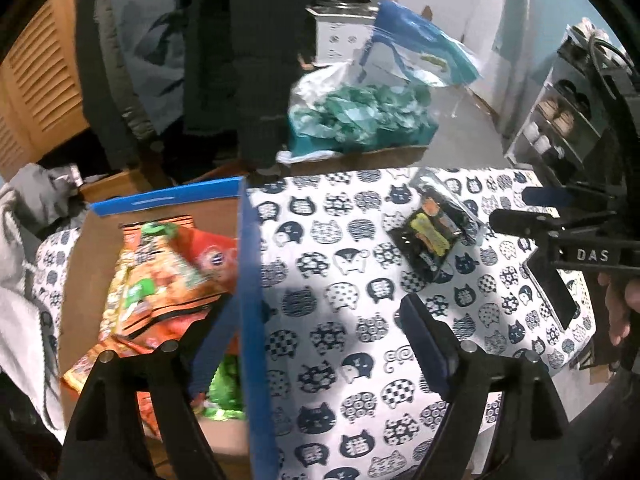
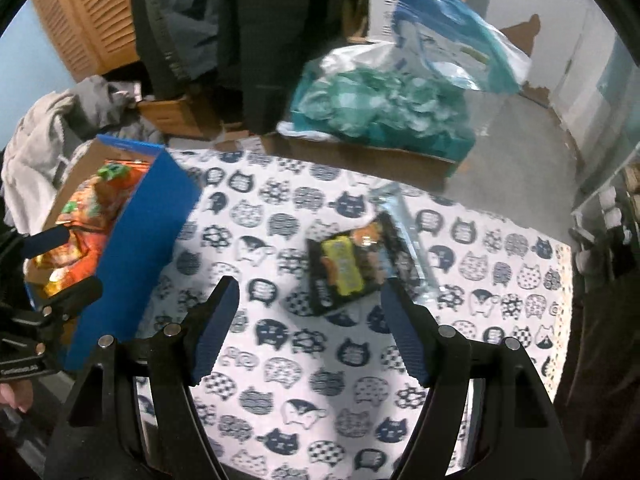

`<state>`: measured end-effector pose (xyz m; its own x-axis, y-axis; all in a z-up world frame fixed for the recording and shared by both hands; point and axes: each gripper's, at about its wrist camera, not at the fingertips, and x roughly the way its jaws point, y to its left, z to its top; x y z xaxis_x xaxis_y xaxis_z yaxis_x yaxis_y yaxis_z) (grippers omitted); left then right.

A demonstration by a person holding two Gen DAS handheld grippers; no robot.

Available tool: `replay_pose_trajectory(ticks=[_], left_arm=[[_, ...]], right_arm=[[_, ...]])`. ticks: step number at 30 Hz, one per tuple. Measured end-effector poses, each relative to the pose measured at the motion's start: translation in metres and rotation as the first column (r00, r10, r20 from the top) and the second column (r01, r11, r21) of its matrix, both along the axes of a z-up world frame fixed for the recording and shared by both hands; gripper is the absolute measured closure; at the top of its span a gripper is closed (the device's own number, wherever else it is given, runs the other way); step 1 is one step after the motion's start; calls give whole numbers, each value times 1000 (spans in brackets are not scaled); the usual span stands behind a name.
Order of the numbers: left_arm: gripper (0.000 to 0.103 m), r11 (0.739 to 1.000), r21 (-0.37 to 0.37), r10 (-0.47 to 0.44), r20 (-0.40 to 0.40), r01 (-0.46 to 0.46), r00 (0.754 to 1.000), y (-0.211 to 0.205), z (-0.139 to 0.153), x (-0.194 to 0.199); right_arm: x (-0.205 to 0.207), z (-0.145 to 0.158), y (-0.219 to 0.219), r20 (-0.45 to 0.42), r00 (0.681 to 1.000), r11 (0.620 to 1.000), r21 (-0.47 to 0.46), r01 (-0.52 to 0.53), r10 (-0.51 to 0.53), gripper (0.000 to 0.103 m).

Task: Organize snacks
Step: 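Move both grippers back toward the black snack bag and silver foil bar, then grasp the black snack bag with the left gripper while the right grasps the silver foil bar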

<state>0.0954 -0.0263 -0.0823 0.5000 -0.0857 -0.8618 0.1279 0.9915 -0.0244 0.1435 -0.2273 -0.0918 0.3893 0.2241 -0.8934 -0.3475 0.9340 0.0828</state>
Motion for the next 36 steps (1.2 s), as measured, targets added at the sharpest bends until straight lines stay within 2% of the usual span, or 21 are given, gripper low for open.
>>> replay_pose_trajectory(ticks=[10, 17, 23, 28, 36], left_arm=[[19, 999, -25, -48, -58, 47, 997, -40, -20, 27], [19, 996, -49, -79, -99, 74, 992, -63, -37, 61], [19, 991, -4, -130, -78, 130, 988, -74, -45, 87], [19, 978, 0, -210, -83, 211, 974, -88, -61, 106], [19, 944, 36, -324, -99, 329, 941, -119, -93, 114]], right_arm=[[22, -30, -50, -41, 996, 996, -22, 83, -84, 30], [42, -47, -62, -53, 997, 995, -92, 44, -49, 30], [62, -65, -68, -55, 998, 998, -66, 22, -26, 30], [82, -88, -70, -71, 997, 994, -112, -5, -3, 30], [102, -118, -66, -105, 994, 994, -101, -33, 23, 30]])
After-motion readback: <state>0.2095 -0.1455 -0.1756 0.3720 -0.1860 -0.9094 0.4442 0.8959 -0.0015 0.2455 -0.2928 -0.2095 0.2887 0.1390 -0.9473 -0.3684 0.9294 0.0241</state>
